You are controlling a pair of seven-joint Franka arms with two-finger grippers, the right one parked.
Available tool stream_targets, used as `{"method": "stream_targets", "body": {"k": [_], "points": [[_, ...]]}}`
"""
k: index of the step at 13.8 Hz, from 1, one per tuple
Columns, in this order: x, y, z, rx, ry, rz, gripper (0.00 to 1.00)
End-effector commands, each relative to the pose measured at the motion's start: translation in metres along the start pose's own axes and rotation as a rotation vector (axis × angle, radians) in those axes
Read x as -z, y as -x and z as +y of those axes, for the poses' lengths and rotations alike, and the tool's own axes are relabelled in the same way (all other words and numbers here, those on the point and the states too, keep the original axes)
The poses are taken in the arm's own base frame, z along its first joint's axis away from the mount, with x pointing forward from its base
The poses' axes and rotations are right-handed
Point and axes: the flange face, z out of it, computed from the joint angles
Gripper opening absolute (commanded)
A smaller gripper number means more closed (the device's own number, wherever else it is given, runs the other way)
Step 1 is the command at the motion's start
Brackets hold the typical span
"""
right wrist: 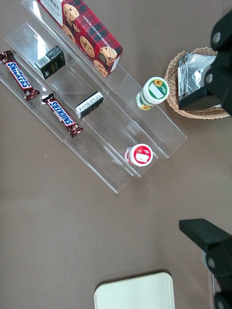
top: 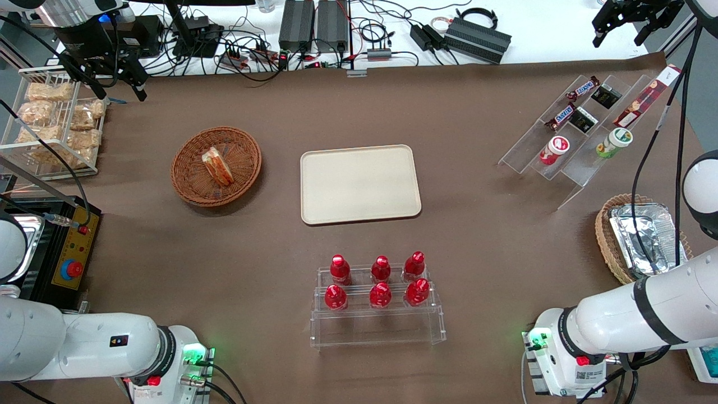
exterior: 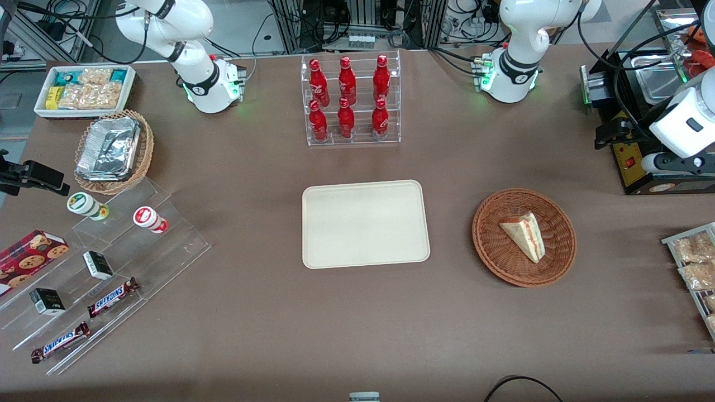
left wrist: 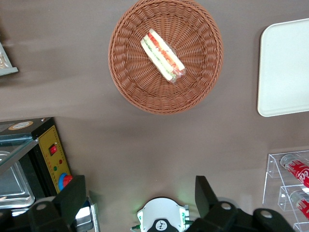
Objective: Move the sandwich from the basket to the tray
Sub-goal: 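Move the left gripper over the wrapped sandwich in the wicker basket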
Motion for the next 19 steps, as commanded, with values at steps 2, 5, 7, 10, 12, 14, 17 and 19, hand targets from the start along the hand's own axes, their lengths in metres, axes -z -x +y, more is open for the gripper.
{"method": "stream_targets", "body": {"k": [2,5,7,10,12,14,17,19], "points": [[0.003,0.001,0.010,-0.024,0.008,0.006,1.00],[-0.027,-0.013,0.023,-0.052,-0.013,0.006,1.00],[-0.057,-0.023,0.027,-0.059,-0.017,0.018,1.00],[-0.105,-0.030,0.036,-0.070,-0.022,0.041,1.00],[-0.134,-0.033,0.037,-0.067,-0.023,0.052,1.00],[-0.162,-0.033,0.035,-0.063,-0.022,0.087,1.00],[-0.201,-0.033,0.033,-0.018,-0.021,0.149,1.00],[-0.206,-0.035,0.033,0.102,-0.004,0.158,1.00]]}}
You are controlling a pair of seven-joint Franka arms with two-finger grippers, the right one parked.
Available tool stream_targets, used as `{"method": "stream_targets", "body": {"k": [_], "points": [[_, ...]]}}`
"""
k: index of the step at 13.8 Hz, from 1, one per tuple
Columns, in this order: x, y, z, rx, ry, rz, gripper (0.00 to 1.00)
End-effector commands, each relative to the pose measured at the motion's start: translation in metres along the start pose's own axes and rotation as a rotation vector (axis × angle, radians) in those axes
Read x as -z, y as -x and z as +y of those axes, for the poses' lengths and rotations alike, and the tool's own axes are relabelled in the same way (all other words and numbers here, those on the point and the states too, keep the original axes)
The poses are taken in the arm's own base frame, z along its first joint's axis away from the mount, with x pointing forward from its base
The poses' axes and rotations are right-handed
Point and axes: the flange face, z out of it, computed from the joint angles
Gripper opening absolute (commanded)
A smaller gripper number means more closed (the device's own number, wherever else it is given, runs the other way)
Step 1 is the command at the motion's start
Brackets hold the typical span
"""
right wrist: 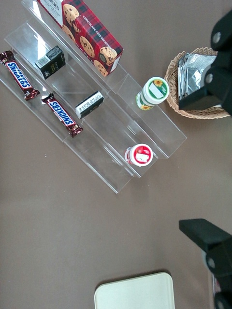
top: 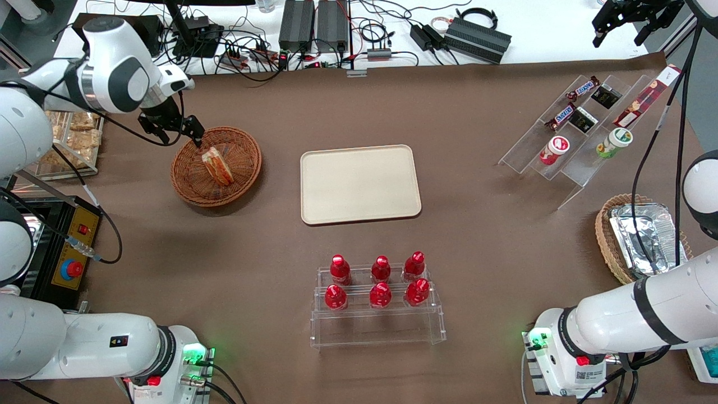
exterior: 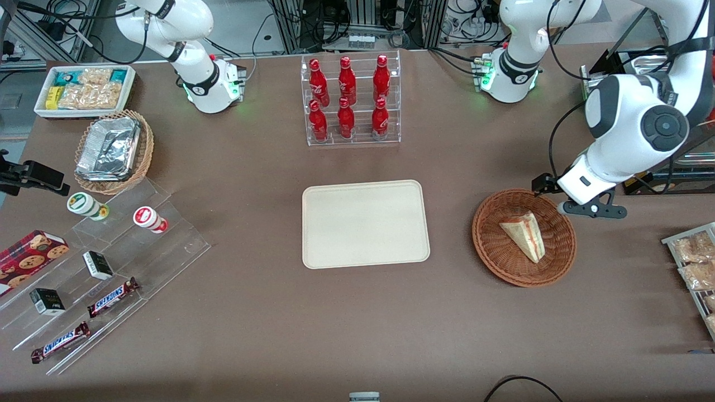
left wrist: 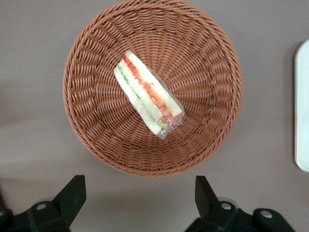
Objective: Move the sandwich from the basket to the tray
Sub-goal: 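Move the left gripper over the wrapped sandwich in the wicker basket, then lower the left gripper and close it on the wrapped sandwich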
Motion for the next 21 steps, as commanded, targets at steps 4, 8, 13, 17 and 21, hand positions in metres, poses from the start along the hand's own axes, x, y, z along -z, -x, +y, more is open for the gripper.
{"method": "stream_targets", "body": {"k": [4,8,13,17,21], "points": [[-0.017,-0.002,0.003,0.377,0.012,0.035,1.00],[-0.041,-0.013,0.025,0.680,0.027,0.048,1.00],[-0.059,-0.021,0.026,0.761,0.037,0.057,1.00],[-0.081,-0.029,0.026,0.792,0.048,0.064,1.00],[-0.108,-0.035,0.023,0.795,0.048,0.056,1.00]]}}
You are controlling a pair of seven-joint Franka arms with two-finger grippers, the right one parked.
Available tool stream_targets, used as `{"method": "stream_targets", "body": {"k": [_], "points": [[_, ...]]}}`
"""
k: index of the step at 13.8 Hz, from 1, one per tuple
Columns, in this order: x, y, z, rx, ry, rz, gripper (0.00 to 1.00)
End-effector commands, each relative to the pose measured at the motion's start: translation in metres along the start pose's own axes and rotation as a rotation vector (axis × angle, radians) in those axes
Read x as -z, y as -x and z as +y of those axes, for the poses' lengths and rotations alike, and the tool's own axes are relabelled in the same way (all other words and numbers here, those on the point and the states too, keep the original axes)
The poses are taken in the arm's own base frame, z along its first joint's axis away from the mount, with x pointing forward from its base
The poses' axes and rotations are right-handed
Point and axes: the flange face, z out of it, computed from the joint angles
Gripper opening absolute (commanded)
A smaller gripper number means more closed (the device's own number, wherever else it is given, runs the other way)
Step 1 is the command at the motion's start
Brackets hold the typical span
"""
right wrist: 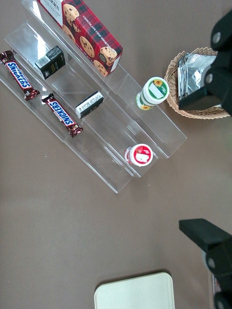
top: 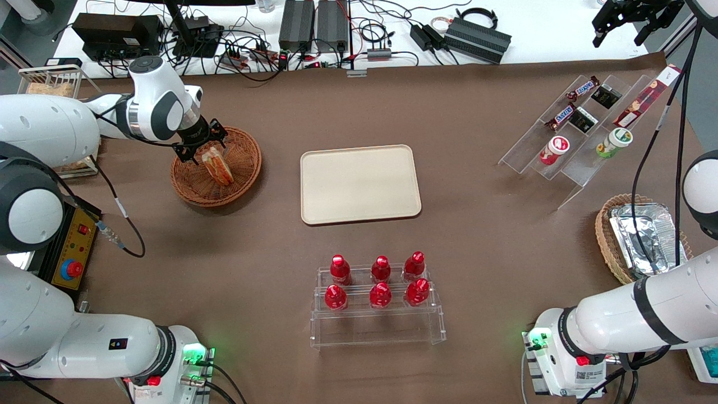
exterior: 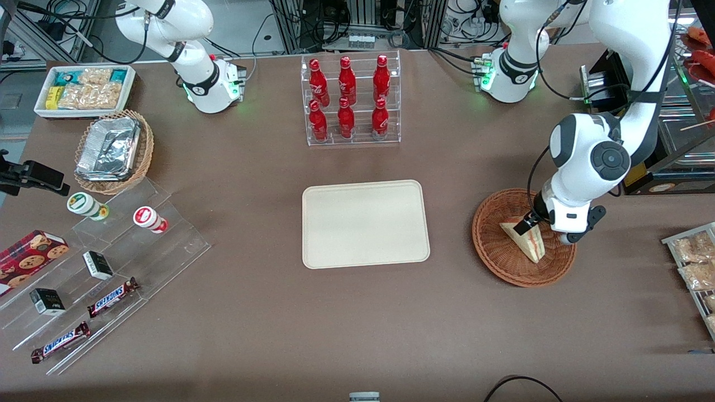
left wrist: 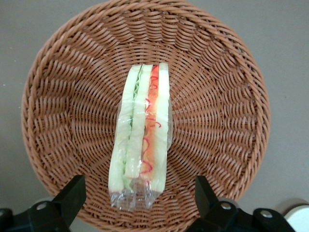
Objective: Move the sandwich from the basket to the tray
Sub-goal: 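Lower the left gripper and close it on the wrapped sandwich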
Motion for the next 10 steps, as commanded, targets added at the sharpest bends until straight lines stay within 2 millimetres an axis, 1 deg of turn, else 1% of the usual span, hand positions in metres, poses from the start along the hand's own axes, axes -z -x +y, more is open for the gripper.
{"method": "stream_targets", "body": {"k": [1,2,4,5,6,7,10], "points": [[-0.025,-0.004,0.002,0.020,0.002,-0.003,1.00],[-0.029,-0.005,0.001,0.017,-0.004,-0.006,1.00],[-0.032,-0.005,0.001,0.013,-0.008,-0.008,0.99],[-0.034,-0.005,0.001,0.012,-0.012,-0.011,0.75],[-0.035,-0.004,0.000,0.008,-0.013,-0.011,0.19],[-0.036,-0.004,-0.001,0.005,-0.018,-0.013,0.00],[-0.029,-0.003,-0.002,-0.024,-0.024,-0.018,0.00]]}}
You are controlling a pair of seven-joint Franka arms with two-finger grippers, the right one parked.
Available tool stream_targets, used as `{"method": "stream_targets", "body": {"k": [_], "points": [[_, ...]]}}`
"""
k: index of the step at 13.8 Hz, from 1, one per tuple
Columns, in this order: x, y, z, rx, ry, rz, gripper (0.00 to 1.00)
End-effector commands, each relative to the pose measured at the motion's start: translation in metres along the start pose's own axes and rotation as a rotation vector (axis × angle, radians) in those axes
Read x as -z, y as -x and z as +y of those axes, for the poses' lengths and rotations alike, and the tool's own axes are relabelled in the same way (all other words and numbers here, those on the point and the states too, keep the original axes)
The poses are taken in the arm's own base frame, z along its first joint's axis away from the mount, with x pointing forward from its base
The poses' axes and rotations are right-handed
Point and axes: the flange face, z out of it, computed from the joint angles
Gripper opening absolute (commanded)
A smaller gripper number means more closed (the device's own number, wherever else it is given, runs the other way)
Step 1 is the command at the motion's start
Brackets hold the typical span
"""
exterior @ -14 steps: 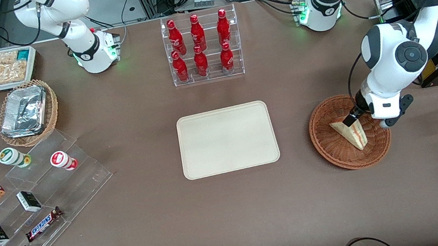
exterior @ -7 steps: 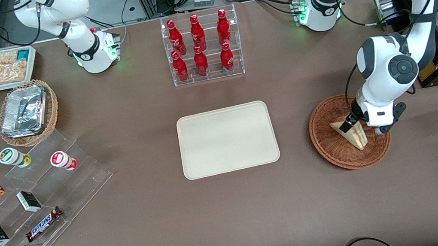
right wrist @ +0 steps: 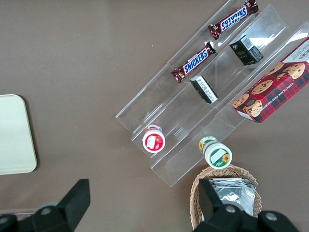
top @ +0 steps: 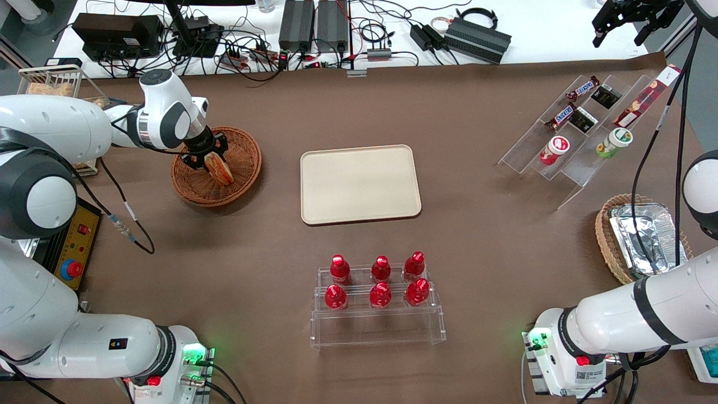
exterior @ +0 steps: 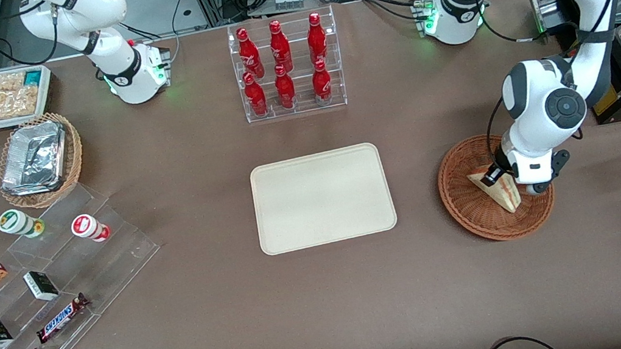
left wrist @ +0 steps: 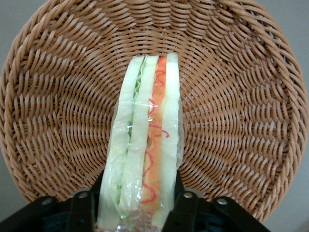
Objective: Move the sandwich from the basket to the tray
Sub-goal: 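Lower the left gripper and close it on the wrapped sandwich, then lift the sandwich and carry it with the left gripper over the cream tray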
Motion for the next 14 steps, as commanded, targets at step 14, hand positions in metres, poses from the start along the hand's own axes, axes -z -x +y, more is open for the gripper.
{"method": "stream_targets", "body": {"k": [14], "points": [[0.094,0.094,0.097,-0.319,-0.047,-0.061,0.00]]}}
